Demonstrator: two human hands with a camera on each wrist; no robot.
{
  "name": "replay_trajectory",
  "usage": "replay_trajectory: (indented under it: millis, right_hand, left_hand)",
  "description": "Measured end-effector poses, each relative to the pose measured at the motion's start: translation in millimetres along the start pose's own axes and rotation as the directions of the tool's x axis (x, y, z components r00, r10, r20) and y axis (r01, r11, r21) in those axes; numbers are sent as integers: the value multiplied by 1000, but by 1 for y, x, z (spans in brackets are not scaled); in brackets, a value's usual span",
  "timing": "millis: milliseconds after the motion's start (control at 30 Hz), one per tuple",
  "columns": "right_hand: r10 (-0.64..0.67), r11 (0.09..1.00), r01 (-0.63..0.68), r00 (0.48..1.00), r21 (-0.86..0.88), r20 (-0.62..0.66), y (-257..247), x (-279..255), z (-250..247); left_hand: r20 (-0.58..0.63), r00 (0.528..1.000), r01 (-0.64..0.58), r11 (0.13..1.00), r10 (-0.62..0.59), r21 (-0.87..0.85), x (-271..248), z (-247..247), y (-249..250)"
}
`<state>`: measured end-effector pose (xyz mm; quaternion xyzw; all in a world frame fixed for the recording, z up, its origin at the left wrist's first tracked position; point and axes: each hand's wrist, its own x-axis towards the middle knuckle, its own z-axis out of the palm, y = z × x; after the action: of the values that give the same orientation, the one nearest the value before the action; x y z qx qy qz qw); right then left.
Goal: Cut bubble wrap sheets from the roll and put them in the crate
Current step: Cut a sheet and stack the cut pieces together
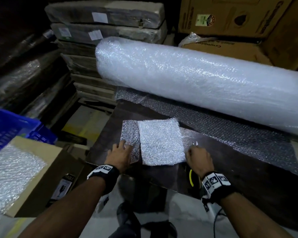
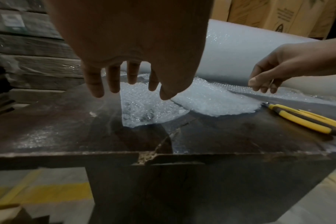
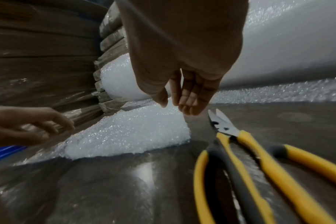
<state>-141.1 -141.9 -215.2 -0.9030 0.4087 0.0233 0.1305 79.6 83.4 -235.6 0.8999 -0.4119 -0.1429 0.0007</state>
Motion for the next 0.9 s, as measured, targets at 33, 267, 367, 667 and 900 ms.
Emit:
replay_trajectory:
  millis: [33, 267, 367, 667, 900]
  right_hand:
    - [-16, 999, 16, 1000, 27, 5, -6, 7, 2]
    - [50, 998, -52, 998, 42, 36, -23, 44, 25]
    - [113, 989, -122, 988, 82, 107, -27, 50, 31]
    - [147, 981, -162, 980, 104, 136, -37, 54, 36]
    - [137, 990, -136, 990, -33, 22, -53, 46, 28]
  left_hand:
    - [15, 1000, 24, 1000, -24, -9, 3, 2, -3]
    - [80, 987, 142, 988, -136, -63, 23, 14, -14]
    - [77, 986, 156, 983, -150, -94, 31, 14, -15]
    - [45, 957, 284, 885, -288, -368, 51, 17, -18]
    - [-81, 959, 188, 825, -271, -534, 48, 12, -33]
